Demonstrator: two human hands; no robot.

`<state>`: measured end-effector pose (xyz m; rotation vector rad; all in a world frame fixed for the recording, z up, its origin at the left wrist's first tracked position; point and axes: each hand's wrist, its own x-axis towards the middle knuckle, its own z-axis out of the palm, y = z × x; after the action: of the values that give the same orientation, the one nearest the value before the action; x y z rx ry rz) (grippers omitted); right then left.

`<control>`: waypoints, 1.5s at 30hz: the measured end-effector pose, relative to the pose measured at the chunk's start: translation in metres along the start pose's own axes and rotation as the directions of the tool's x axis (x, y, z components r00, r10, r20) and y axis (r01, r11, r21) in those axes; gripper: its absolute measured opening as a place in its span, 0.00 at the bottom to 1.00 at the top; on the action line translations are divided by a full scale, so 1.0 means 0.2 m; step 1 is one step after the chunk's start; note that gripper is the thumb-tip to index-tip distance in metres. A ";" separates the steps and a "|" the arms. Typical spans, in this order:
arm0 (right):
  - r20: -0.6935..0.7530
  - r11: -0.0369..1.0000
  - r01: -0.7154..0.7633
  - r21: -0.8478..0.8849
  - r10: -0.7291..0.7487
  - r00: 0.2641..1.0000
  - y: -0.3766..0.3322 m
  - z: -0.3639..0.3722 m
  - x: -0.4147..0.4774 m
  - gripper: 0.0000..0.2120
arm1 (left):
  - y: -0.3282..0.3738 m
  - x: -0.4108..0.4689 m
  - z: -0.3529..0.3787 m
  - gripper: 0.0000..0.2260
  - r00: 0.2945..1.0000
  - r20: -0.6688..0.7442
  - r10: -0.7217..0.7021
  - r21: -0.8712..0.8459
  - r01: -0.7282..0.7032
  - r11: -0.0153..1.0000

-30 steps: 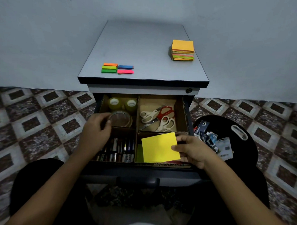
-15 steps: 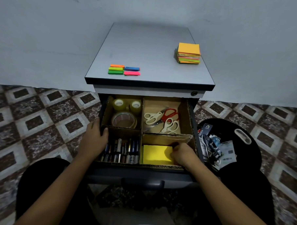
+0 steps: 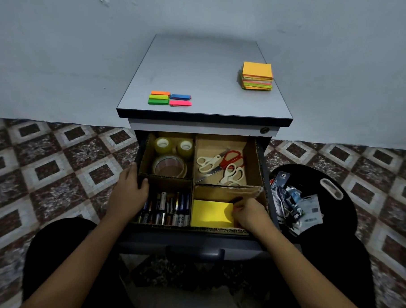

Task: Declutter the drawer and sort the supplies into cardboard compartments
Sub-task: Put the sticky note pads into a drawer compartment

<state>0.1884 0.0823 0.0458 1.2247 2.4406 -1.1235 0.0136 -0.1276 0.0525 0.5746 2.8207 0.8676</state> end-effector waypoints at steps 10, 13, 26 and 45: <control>-0.170 0.966 0.249 0.066 -0.235 0.957 -0.17 -0.22 -0.11 0.08 | 0.07 0.02 -0.04 0.26 0.991 -0.105 0.078 0.001 -0.078 0.997; -0.217 0.943 0.320 0.087 -0.296 0.930 -0.27 -0.37 -0.08 0.06 | 0.17 0.08 -0.08 0.22 0.945 -0.225 0.237 0.005 -0.242 0.970; -0.433 0.903 0.350 0.251 -0.218 0.875 -0.66 -0.96 0.28 0.08 | 1.09 0.50 -0.23 0.15 0.935 -0.037 0.352 -0.314 -0.346 0.884; -0.459 0.930 0.211 0.302 -0.053 0.887 -0.72 -1.19 0.87 0.15 | 1.48 1.03 0.04 0.08 0.941 0.334 0.062 -0.562 0.146 0.814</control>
<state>0.0061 0.3021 0.2086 1.5866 2.7755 -1.5072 -0.0785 0.1835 0.2100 0.4979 2.0895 1.3890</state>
